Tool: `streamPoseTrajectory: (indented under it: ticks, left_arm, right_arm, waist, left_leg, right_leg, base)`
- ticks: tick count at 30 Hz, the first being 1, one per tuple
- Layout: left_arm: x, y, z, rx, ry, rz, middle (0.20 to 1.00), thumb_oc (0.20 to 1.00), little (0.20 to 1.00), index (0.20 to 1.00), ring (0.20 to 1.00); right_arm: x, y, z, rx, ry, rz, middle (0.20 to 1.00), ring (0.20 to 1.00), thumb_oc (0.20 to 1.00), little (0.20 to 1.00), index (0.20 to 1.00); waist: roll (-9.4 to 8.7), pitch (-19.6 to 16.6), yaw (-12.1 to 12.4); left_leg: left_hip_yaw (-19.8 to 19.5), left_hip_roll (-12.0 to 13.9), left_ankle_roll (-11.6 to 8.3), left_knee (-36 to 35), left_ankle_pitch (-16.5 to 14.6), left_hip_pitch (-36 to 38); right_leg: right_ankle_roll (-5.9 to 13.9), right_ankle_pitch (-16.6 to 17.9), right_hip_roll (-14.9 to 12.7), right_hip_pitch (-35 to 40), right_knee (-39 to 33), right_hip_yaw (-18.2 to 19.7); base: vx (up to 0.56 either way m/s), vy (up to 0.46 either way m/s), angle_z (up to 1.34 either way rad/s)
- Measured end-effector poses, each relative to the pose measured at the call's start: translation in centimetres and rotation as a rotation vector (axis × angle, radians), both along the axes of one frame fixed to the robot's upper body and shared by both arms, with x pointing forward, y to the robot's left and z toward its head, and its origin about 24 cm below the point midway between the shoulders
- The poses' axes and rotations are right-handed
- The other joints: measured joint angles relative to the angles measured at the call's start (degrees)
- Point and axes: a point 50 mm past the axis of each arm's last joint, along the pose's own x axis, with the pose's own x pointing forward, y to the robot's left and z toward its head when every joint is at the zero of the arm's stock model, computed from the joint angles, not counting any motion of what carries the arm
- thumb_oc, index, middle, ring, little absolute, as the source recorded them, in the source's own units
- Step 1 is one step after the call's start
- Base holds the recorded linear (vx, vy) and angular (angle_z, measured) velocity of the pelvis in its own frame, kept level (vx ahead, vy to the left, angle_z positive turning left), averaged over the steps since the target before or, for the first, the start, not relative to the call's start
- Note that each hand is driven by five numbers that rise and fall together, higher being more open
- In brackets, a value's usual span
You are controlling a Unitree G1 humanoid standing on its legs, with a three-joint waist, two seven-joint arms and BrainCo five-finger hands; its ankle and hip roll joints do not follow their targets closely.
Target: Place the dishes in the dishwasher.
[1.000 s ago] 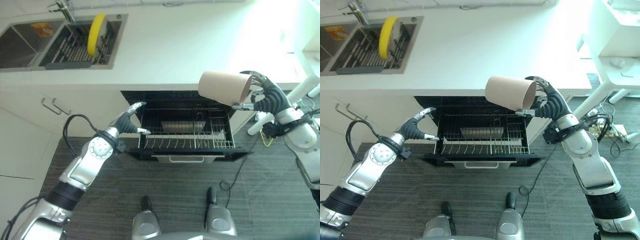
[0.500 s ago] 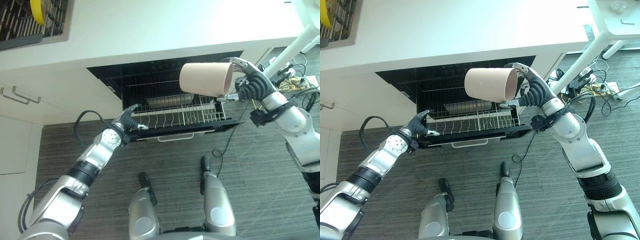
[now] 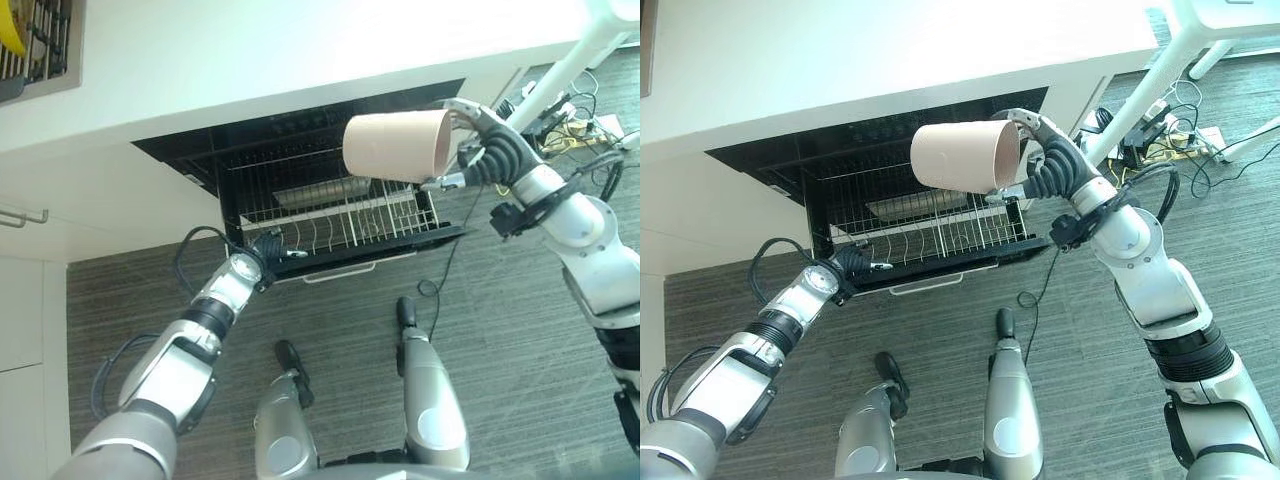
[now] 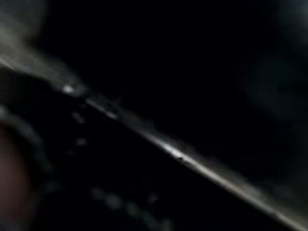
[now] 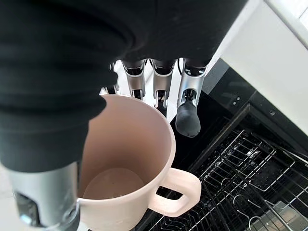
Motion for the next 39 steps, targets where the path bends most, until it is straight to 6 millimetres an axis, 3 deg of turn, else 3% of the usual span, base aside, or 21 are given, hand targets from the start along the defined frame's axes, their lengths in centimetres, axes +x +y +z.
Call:
streamPoseTrajectory:
  ticks: [4,9,17,24,33,39]
  left_arm:
    - [0.0,-0.5,0.2,0.031,-0.005,-0.043,1.000,1.000,1.000,1.000,1.000]
    - [-0.4,-1.9,0.1,0.069,-0.018,-0.120,1.000,1.000,1.000,1.000,1.000]
    - [-0.6,-3.3,-0.2,0.080,-0.004,-0.189,1.000,1.000,1.000,1.000,1.000]
    - [-1.2,-4.8,-0.2,0.077,0.007,-0.293,1.000,1.000,1.000,1.000,1.000]
    - [-1.9,-5.9,-0.8,0.076,0.044,-0.385,1.000,1.000,1.000,1.000,1.000]
    - [-2.3,-6.9,-1.0,0.075,0.062,-0.453,1.000,1.000,1.000,1.000,1.000]
  right_arm:
    - [0.5,-0.6,-0.4,0.007,0.020,-0.059,0.200,0.200,0.200,0.200,0.200]
    - [3.0,-3.0,-2.5,-0.011,0.135,-0.241,0.200,0.200,0.200,0.200,0.200]
    - [4.4,-4.2,-4.1,-0.048,0.213,-0.336,0.200,0.200,0.200,0.200,0.200]
    - [5.6,-7.3,-7.2,-0.077,0.344,-0.494,0.200,0.200,0.200,0.200,0.200]
    - [7.4,-9.2,-6.3,-0.203,0.326,-0.644,0.200,0.200,0.200,0.200,0.200]
    - [8.4,-8.9,-4.5,-0.276,0.262,-0.691,0.200,0.200,0.200,0.200,0.200]
  waist:
    - [0.00,0.00,0.54]
    - [0.00,0.01,2.09]
    - [0.06,-0.01,4.47]
    - [0.23,0.07,6.51]
    - [0.53,0.18,7.90]
    - [2.17,0.95,9.06]
  left_leg:
    - [0.14,-0.03,0.03,0.05,-0.01,-0.70]
    - [-0.42,-0.15,0.05,-0.24,0.01,-0.87]
    - [-1.51,-0.42,0.07,-0.65,0.10,-0.92]
    - [-3.17,-0.50,0.07,-0.85,0.46,-2.02]
    - [-4.40,-1.52,0.31,-0.83,0.59,-2.87]
    - [-5.65,-2.02,0.58,-0.67,0.78,-3.92]
  right_leg:
    - [0.11,0.96,0.02,-0.02,-1.63,0.00]
    - [0.05,1.06,-0.02,0.22,-1.73,-0.64]
    - [0.01,0.84,-0.19,0.89,-1.80,-2.09]
    - [-0.09,0.71,-0.30,1.20,-2.31,-3.71]
    - [0.07,0.60,-1.27,1.39,-2.41,-4.85]
    - [0.17,0.17,-2.00,0.95,-1.58,-5.63]
  base:
    - [-0.02,-0.022,-0.01]
    - [-0.01,-0.049,0.04]
    - [0.00,-0.054,0.06]
    - [0.00,-0.045,0.10]
    - [0.01,-0.023,0.07]
    - [0.00,-0.001,0.10]
